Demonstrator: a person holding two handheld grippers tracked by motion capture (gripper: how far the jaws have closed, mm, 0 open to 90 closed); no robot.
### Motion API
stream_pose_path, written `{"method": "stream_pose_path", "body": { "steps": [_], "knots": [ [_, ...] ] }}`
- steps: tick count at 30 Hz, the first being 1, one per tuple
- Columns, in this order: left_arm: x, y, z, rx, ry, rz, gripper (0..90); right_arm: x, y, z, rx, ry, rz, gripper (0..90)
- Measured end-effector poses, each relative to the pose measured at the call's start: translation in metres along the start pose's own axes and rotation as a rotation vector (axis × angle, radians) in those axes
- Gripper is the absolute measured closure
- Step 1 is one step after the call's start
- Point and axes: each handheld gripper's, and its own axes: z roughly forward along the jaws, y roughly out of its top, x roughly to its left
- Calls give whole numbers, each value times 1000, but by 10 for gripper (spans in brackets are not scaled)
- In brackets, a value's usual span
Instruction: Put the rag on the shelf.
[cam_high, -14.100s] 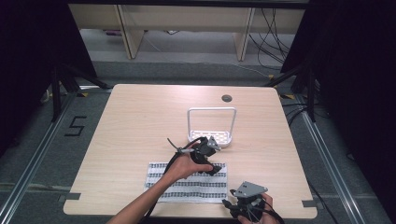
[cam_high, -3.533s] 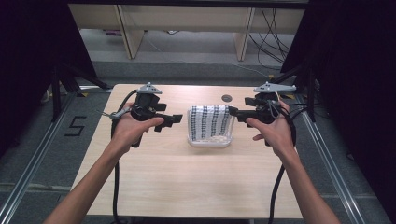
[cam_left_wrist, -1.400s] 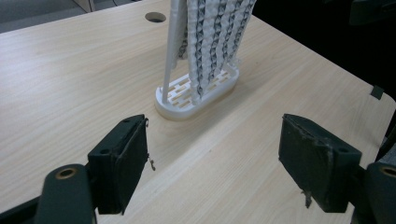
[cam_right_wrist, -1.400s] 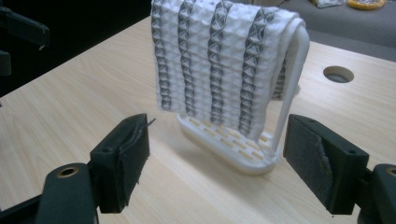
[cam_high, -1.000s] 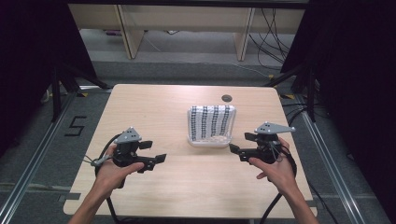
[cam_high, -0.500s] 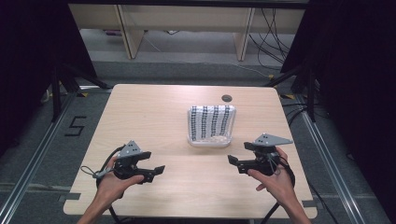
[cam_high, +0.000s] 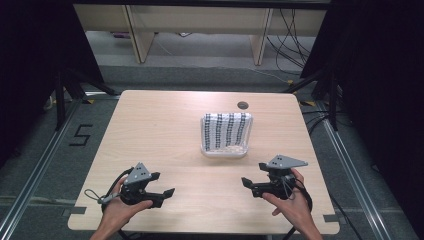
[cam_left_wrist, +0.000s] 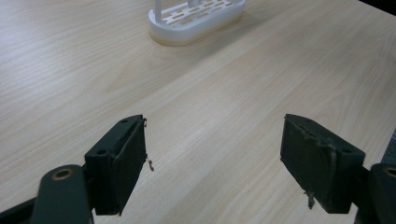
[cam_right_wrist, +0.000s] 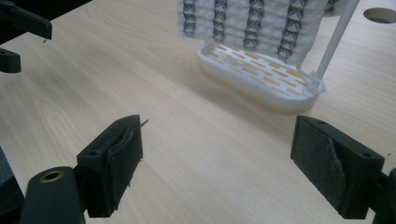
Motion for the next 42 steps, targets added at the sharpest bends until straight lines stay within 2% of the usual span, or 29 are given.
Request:
{"method": "stream_pose_path", "body": {
  "steps": [1,2,8,9,10,11,12,13,14,15,16,17,19,21,22,23,24,25,26,27,32,33,34,37,38,42],
  "knots": [
    [-1,-2,-1,6,5,12,221,-1,-1,0,1,-20,-25,180],
    [-2,-4,-1,7,6,8,221,1,-3,0,13,-15,4,180],
    [-6,-13,-4,19,-5,14,220,1,-14,2,22,-30,-4,180],
    [-6,-16,-6,29,-2,30,220,2,-19,5,9,-17,4,180],
    [-6,-16,-6,29,-2,30,221,2,-19,5,9,-17,4,180],
    [-8,-17,-5,16,1,8,221,3,-24,6,20,-24,-14,181],
    [-8,-19,-6,32,0,18,221,3,-24,6,20,-24,-14,181],
    [-10,-21,-4,14,-3,11,221,4,-28,7,25,-11,-2,184],
    [-10,-22,-6,46,-3,33,221,6,-31,7,34,-18,6,185],
    [-12,-24,-6,44,5,34,221,8,-35,8,34,-13,27,185],
    [-14,-25,-5,43,3,31,221,6,-37,7,47,-16,4,185],
    [-17,-28,-4,46,9,39,221,9,-43,8,57,-11,30,185],
    [-19,-30,-3,41,12,45,221,8,-47,8,64,-7,38,185],
    [-19,-30,-5,57,18,56,221,6,-48,8,61,-5,24,185],
    [-17,-30,-6,61,14,67,221,7,-50,9,61,8,43,185],
    [-17,-29,-5,48,18,53,222,5,-51,9,58,-11,22,184],
    [-16,-30,-7,62,17,61,222,5,-51,9,58,-11,22,184],
    [-15,-31,-5,47,18,41,222,7,-51,8,71,-10,49,184],
    [-15,-31,-5,47,18,41,221,7,-51,8,71,-10,49,184],
    [-14,-32,-5,64,22,56,221,6,-51,9,66,-12,29,185],
    [-12,-32,-5,65,16,61,221,4,-52,9,68,-27,16,184],
    [-12,-32,-6,68,17,60,221,3,-52,9,62,-26,2,183],
    [-11,-32,-6,67,21,51,221,2,-53,10,64,-21,15,182],
    [-12,-34,-3,55,27,30,221,2,-53,10,64,-21,15,178],
    [-11,-34,-4,71,24,48,221,2,-53,10,66,-23,14,177],
    [-11,-34,-4,85,33,60,221,1,-54,11,74,-37,11,178]
  ]
}}
